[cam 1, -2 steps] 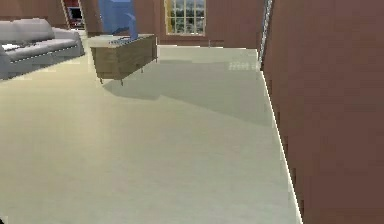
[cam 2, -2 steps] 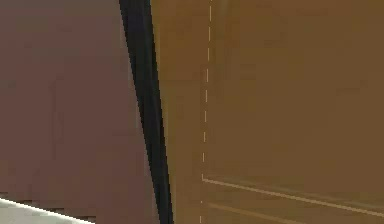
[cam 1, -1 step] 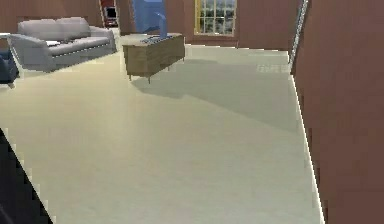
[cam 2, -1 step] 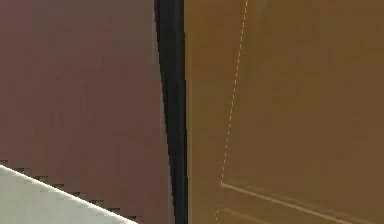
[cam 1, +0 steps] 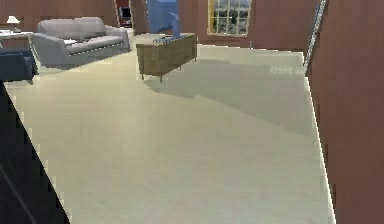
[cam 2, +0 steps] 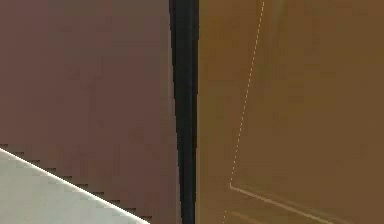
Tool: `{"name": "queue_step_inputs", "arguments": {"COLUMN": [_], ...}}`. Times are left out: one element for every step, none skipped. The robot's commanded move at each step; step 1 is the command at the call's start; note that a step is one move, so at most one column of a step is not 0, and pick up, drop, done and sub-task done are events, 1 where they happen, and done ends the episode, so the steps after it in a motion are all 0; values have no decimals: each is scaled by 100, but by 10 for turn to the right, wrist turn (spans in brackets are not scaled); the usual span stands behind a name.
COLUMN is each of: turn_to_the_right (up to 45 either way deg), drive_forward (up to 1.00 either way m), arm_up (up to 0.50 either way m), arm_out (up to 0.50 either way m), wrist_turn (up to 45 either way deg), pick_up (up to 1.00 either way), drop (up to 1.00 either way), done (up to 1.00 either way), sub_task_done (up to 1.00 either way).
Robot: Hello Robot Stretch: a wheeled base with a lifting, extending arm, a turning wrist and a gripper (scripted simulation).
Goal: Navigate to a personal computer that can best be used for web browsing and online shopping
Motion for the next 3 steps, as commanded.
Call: {"name": "queue_step_inputs", "arguments": {"turn_to_the_right": [0, -450, -180], "drive_forward": [60, 0, 0], "arm_up": [0, 0, 0], "arm_out": [0, 0, 0], "wrist_turn": [0, 0, 0], "pick_up": [0, 0, 0], "drop": [0, 0, 0], "done": [0, 0, 0], "sub_task_done": [0, 0, 0]}}
